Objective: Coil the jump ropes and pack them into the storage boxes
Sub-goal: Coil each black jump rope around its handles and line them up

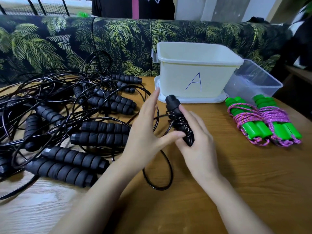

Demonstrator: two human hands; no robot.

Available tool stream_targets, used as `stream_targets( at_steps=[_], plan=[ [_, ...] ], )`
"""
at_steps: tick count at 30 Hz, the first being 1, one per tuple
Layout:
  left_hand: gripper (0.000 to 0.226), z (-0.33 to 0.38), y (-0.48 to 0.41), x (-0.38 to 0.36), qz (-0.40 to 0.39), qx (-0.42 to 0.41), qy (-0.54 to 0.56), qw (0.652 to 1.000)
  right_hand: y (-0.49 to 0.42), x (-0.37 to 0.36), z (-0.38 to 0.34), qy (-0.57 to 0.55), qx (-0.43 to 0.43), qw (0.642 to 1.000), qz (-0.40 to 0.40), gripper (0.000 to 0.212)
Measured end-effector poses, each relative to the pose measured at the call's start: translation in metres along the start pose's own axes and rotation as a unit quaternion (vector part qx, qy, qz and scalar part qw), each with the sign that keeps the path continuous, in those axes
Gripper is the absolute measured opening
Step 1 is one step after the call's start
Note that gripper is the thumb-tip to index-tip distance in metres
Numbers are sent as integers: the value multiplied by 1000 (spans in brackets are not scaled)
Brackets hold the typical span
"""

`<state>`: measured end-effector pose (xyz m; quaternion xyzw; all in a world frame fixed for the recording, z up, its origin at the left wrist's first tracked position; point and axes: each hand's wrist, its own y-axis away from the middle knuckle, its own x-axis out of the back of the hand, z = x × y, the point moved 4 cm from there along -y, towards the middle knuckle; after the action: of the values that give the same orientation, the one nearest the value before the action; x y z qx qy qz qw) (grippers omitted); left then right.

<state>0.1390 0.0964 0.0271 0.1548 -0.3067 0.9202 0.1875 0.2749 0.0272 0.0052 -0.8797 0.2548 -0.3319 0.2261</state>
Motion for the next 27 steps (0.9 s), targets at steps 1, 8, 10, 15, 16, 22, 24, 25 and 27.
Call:
stream_targets(
  at_steps=[1, 8, 10, 15, 16, 22, 24, 25, 27],
  plan=[
    [95, 4, -1, 3, 18, -68, -93, 993, -1, 2, 4, 5, -5, 1000, 6, 69],
    [37, 9, 1, 12, 92, -295, -288, 906, -5, 9, 14, 7, -34, 999, 20, 65],
    [34, 9, 2, 15, 95, -261, -274, 921, -5, 8, 13, -14, -40, 999, 11, 65],
    [47, 0, 2, 14, 67, 114, 59, 989, -9, 11, 7, -164, -95, 982, -12, 58],
    [50, -6, 1, 13, 66, 170, 132, 974, -9, 11, 4, -205, -103, 973, -23, 56],
    [59, -16, -3, 10, 14, 259, 346, 902, -5, 4, -6, -429, -183, 879, -102, 51],
    [37, -15, -3, 12, 37, 260, 349, 900, -5, 4, -7, -441, -186, 869, -128, 49],
    [31, -16, -3, 13, 55, 264, 343, 900, -5, 4, -7, -412, -174, 884, -138, 49],
    [34, -18, -1, 14, 89, 273, 330, 899, -6, 5, -6, -274, -121, 943, -141, 51]
  ],
)
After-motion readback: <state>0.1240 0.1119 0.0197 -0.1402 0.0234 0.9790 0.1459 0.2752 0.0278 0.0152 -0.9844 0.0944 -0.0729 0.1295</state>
